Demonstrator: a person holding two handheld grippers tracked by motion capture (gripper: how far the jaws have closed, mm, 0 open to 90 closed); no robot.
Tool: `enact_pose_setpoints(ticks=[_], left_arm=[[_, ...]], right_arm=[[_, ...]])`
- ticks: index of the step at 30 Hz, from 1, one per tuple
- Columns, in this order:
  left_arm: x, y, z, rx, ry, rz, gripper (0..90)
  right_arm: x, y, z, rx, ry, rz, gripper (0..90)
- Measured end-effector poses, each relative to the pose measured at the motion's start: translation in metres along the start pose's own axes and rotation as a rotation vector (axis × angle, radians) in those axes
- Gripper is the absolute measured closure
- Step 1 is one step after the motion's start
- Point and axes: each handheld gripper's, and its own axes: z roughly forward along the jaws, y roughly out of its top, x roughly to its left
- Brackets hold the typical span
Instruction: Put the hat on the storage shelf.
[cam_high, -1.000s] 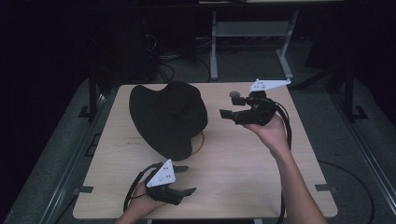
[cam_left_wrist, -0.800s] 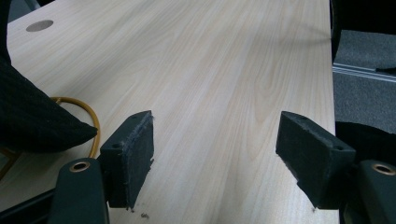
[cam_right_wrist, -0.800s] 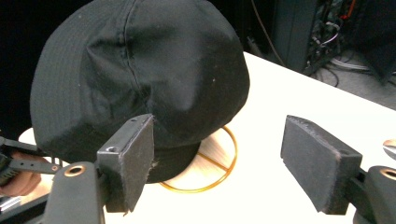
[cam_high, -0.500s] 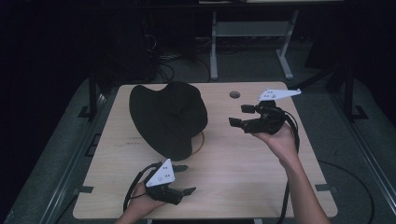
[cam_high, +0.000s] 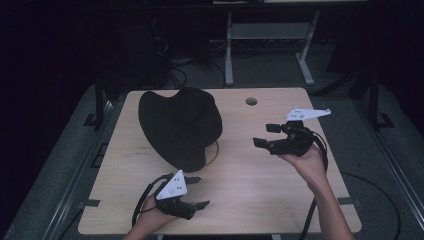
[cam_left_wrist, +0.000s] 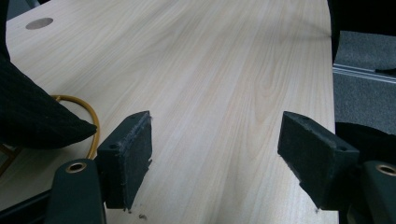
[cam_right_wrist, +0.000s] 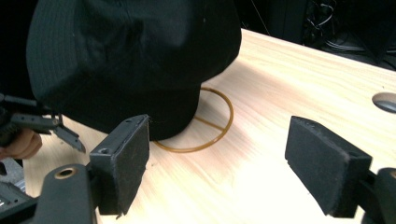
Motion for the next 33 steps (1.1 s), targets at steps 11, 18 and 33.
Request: enact_pose_setpoints(ticks=[11, 18, 33], left_arm=[[0.0, 0.0, 0.0, 0.004, 0.002, -0.007, 25.3], [0.0, 0.0, 0.0, 0.005, 0.005, -0.009, 25.3], [0.001, -0.001, -0.001, -0.002, 0.013, -0.01, 25.2]], right_arm=[[0.005, -0.025, -0.008, 0.006, -0.001, 0.006, 21.7], [0.006, -0.04, -0.015, 0.007, -0.002, 0.014, 21.6], [0.005, -0.068, -0.029, 0.002, -0.027, 0.042, 20.6]])
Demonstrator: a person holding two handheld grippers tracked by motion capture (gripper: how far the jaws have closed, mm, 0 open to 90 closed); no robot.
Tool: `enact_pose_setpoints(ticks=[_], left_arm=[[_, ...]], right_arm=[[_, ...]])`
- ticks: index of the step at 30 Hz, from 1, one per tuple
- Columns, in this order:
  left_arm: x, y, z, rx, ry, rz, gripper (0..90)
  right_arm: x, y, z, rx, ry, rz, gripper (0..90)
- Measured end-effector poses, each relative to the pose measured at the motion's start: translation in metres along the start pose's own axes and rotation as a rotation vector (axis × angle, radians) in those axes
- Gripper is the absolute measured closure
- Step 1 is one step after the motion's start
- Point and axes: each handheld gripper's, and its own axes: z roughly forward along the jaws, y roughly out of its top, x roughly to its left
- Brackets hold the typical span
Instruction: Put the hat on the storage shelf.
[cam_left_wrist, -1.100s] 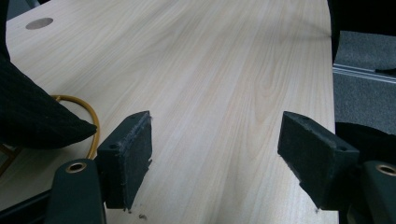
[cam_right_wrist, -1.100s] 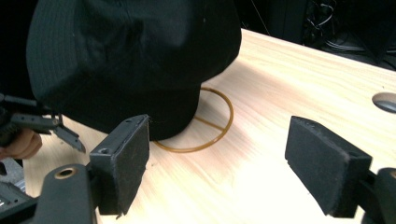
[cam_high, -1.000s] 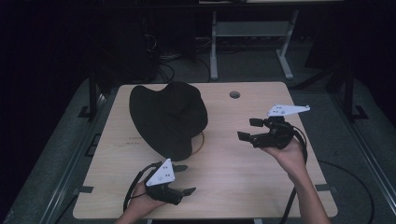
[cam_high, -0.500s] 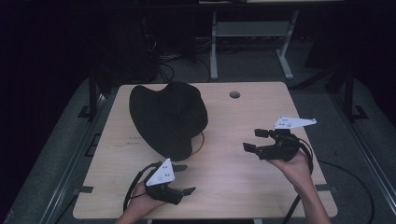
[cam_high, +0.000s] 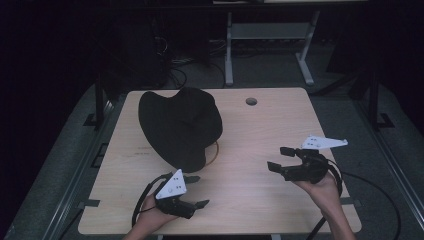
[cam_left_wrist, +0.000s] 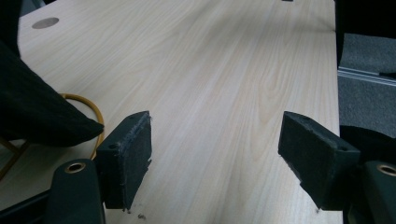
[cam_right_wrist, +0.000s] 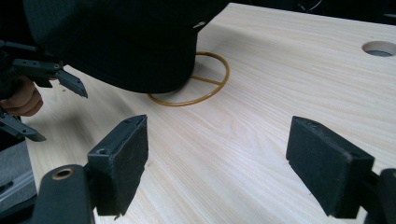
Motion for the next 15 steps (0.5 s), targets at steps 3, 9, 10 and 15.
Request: enact_pose_setpoints(ticks=[3, 9, 10, 15], left_arm=[[0.002, -0.001, -0.002, -0.014, 0.003, -0.02, 25.2], [0.003, -0.001, -0.003, -0.013, 0.001, -0.022, 24.9], [0.003, -0.001, -0.003, -0.013, 0.001, -0.022, 24.7], [0.002, -0.001, -0.001, -0.009, -0.004, -0.02, 24.6]], right_arm=[[-0.002, -0.009, -0.003, -0.001, -0.011, 0.011, 20.7], [-0.007, -0.032, -0.012, -0.011, -0.031, 0.049, 20.8], [-0.007, -0.032, -0.012, -0.011, -0.031, 0.049, 20.8], [-0.012, -0.05, -0.02, -0.021, -0.05, 0.074, 20.8]])
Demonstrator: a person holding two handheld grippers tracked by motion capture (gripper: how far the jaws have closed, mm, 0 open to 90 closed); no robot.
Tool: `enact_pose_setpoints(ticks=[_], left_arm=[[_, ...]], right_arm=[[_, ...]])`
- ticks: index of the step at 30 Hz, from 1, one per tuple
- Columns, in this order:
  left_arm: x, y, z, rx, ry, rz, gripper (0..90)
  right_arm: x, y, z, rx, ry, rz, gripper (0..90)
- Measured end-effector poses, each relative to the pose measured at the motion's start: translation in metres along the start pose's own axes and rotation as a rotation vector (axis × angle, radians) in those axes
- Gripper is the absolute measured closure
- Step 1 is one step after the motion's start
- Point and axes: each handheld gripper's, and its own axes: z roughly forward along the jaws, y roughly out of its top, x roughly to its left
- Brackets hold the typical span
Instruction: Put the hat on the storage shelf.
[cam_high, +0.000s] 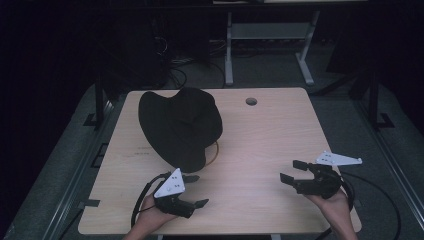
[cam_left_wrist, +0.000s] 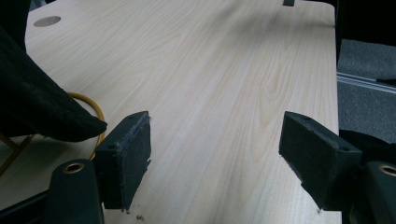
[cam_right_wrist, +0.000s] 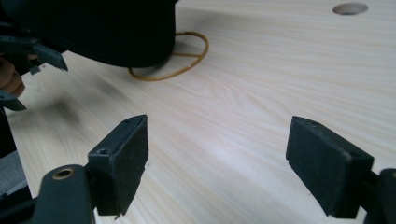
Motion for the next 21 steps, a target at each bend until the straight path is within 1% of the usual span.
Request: enact_pose_setpoints(ticks=[4, 6, 7, 9, 10, 13, 14, 15, 17, 18, 19, 21], left_arm=[[0.0, 0.0, 0.0, 0.003, 0.001, 0.002, 24.6], [0.0, 0.0, 0.0, 0.003, 0.0, 0.001, 24.5], [0.0, 0.0, 0.0, 0.003, -0.003, 0.001, 24.5], [0.0, 0.0, 0.0, 0.002, -0.003, 0.001, 24.5], [0.0, 0.001, 0.0, 0.005, -0.005, 0.001, 24.5], [0.0, 0.001, 0.0, 0.007, -0.005, 0.001, 24.5], [0.0, 0.0, 0.0, 0.008, -0.004, 0.002, 24.5], [0.0, 0.0, 0.0, 0.008, -0.004, 0.002, 24.5], [0.001, 0.0, 0.001, 0.003, -0.002, 0.0, 24.5], [0.001, 0.0, 0.001, 0.005, -0.001, 0.001, 24.4], [0.001, 0.0, 0.001, 0.004, -0.003, 0.0, 24.4], [0.0, 0.001, 0.002, 0.007, 0.0, 0.003, 24.5]], right_arm=[[-0.002, -0.009, -0.003, 0.011, -0.008, 0.007, 20.8], [-0.001, -0.015, -0.004, 0.016, -0.023, 0.002, 20.7], [0.0, -0.02, -0.006, 0.008, -0.03, -0.005, 20.8], [0.001, -0.022, -0.007, 0.01, -0.037, -0.004, 20.8], [0.003, -0.027, -0.009, 0.01, -0.048, -0.004, 20.7], [0.005, -0.032, -0.012, 0.005, -0.052, -0.007, 20.8], [0.01, -0.039, -0.016, -0.011, -0.063, 0.002, 20.8], [0.01, -0.039, -0.016, -0.011, -0.063, 0.002, 20.8], [0.014, -0.047, -0.019, -0.032, -0.073, -0.002, 20.3], [0.018, -0.056, -0.022, -0.063, -0.084, 0.005, 20.0], [0.018, -0.056, -0.022, -0.063, -0.084, 0.005, 20.0], [0.021, -0.067, -0.024, -0.084, -0.089, 0.021, 19.5]])
